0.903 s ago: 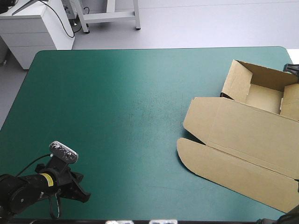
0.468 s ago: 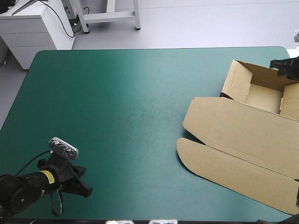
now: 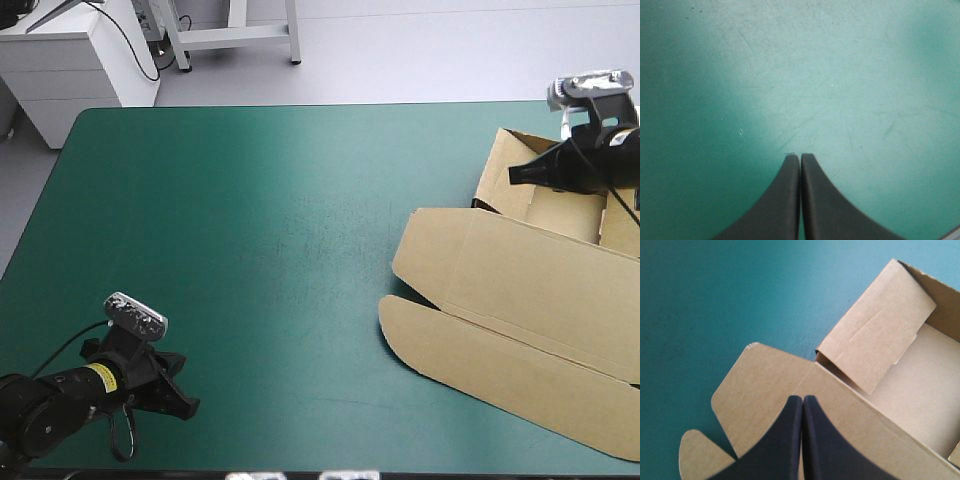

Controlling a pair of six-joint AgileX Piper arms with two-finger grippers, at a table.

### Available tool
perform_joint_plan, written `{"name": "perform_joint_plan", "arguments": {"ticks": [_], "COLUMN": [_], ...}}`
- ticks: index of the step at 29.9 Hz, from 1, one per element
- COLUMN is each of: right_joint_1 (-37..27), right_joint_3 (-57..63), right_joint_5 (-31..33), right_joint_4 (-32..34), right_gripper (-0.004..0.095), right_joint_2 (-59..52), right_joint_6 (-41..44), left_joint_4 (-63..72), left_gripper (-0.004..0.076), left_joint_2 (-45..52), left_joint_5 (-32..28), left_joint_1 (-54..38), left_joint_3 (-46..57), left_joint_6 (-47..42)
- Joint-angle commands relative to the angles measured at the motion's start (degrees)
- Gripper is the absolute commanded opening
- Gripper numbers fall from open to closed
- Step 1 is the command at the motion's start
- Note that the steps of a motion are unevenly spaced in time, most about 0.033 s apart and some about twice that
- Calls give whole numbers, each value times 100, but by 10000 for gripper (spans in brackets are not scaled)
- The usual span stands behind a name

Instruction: Fold the box

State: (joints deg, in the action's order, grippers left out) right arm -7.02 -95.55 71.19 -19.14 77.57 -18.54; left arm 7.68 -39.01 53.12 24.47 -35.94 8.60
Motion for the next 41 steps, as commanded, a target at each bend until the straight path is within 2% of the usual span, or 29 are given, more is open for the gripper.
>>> {"name": "perform_joint_plan", "arguments": {"ticks": [1, 9, 20, 27, 33, 41], "right_joint_1": [122, 122, 122, 122, 122, 122], "right_joint_3": [480, 2616, 4974, 5698, 6169, 6670], "right_joint_5": [-42, -757, -1548, -1604, -1604, -1353], "right_joint_4": [76, 20, 8, -25, -64, -73], "right_gripper": [-16, -16, -18, -18, -18, -18], "right_joint_2": [-582, -1876, -3835, -4866, -5698, -6334], "right_joint_6": [9, -170, -643, -726, -750, -750], "left_joint_4": [79, 79, 312, 312, 576, 674], "left_gripper": [-8, -8, -8, -8, -8, -8], "left_joint_2": [2, 2, 17, 17, 149, 561], "left_joint_5": [-130, 383, 406, 395, 361, 315], "left_joint_1": [-5, -5, -5, -5, -5, -5], "left_joint_3": [-161, -152, -152, -122, 333, 616], "left_joint_6": [17, 224, 316, 316, 307, 307]}}
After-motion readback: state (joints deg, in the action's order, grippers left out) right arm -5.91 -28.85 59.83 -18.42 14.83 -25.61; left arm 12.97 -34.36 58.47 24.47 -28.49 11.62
